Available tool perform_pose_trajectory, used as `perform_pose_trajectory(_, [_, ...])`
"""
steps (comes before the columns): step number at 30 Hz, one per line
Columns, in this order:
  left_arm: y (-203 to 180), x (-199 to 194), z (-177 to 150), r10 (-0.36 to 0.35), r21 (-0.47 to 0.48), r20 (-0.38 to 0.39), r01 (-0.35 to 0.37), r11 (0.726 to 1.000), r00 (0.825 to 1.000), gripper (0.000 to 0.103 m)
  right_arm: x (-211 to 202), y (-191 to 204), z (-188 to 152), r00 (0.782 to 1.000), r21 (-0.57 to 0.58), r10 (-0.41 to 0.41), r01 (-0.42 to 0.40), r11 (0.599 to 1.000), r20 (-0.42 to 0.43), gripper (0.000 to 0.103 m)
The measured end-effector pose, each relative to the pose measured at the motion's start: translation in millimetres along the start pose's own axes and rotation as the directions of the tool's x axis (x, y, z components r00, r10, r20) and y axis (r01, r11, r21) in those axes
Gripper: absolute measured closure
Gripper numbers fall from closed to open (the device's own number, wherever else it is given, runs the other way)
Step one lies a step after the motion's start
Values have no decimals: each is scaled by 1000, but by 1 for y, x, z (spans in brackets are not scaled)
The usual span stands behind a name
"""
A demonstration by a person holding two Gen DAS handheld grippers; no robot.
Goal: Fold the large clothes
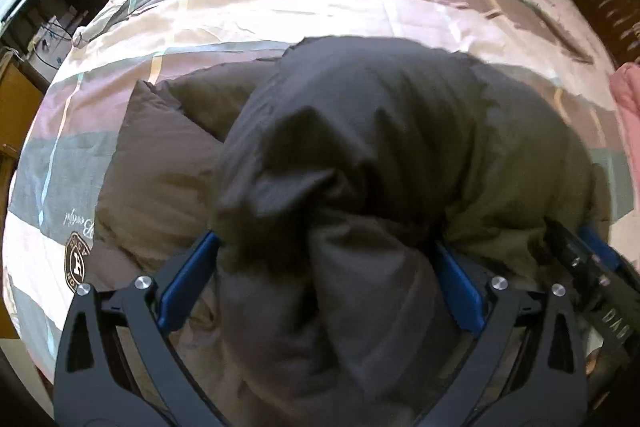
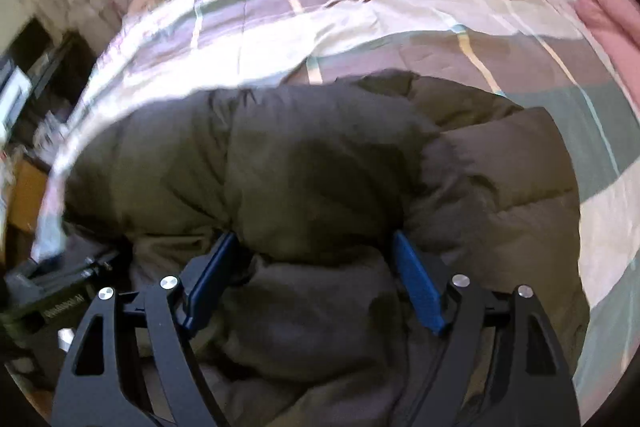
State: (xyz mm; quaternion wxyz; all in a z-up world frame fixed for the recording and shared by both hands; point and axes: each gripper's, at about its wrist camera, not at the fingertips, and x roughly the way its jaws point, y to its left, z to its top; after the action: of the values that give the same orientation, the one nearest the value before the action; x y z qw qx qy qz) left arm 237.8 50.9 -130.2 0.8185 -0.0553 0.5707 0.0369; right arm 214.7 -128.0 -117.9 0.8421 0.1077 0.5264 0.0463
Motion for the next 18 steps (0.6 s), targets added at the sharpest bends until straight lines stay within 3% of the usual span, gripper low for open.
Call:
perform_pose_trajectory(5, [-2, -28, -9, -48, 29, 43, 46, 999, 998, 2, -41, 8, -13, 999, -66, -4, 7, 998, 42, 23])
perform_pose_trajectory(8, [-4, -21, -12, -42, 34, 8, 42, 999, 999, 2, -27, 19, -27, 998, -115, 17, -25, 993, -65, 23])
perform_pose_trajectory(13, [-11, 1, -15, 9, 67, -54, -6, 998, 998, 2, 10, 32, -44, 983, -197, -87, 54, 979, -162, 23])
perform_pose_trajectory(16, [-12, -8, -18, 2, 89, -23, 0, 996, 1000, 2, -3, 26, -42, 989, -175, -59, 35, 984, -133, 23])
perform_pose_trajectory(18, [-9, -23, -21, -26, 97, 13, 24, 995, 1000, 2, -24, 22, -38, 997, -165, -31, 20, 986, -67, 23])
